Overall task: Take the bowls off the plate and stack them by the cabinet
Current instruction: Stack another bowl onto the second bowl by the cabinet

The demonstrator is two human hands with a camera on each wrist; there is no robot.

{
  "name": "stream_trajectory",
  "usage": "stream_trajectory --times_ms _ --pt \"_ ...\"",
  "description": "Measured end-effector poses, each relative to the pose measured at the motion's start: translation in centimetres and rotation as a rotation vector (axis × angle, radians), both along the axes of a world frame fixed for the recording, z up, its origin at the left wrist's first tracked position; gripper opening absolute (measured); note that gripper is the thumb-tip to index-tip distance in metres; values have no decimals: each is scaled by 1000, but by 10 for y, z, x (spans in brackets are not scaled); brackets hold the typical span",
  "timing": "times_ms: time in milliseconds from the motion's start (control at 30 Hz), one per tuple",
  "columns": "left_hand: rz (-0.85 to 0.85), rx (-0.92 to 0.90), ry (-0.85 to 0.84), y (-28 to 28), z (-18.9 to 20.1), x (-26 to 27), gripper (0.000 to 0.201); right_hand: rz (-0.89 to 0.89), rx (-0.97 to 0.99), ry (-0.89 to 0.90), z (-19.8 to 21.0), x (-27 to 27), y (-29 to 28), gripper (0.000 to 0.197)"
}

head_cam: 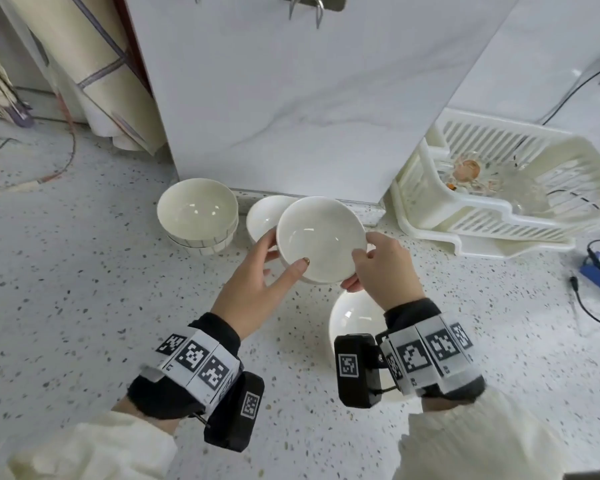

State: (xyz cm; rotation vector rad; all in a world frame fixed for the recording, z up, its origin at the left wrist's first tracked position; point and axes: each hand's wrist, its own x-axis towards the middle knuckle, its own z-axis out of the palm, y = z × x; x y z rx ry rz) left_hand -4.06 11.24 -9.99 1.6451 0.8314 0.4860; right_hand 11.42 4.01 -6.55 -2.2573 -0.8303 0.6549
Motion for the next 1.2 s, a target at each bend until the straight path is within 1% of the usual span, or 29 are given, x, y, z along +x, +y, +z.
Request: stream_trajectory --times_ms 100,233,400,467,533,700,800,900,1033,1133,1200 --pt "35 -18 21 20 -6 -3 57 -10 -6 55 -7 -3 32 37" --pt "46 -36 41 45 -17 0 50 -28 -25 68 -15 -6 62 36" --pt "31 -76 22 57 -25 7 41 -70 -65 100 -25 -4 76 36" --pt "39 -83 29 61 -28 10 41 -77 -77 116 -28 -2 80 36" --pt "40 -90 32 64 -32 12 46 -80 -92 121 -29 -1 83 34" --pt "53 -112 60 66 -37 14 50 -81 -106 140 -36 -3 88 36" --pt "61 -119 73 68 -40 16 46 -71 -109 130 -38 -2 89 36" --pt "76 -128 73 67 -40 17 46 -54 -120 140 -40 -2 88 36" --pt "79 -122 97 66 -37 17 48 -39 -133 214 -38 -1 85 35" --pt "85 -103 121 63 -34 15 46 -28 -111 287 -31 0 75 42" --pt "88 -96 116 57 -30 13 45 4 -86 293 -22 2 64 41"
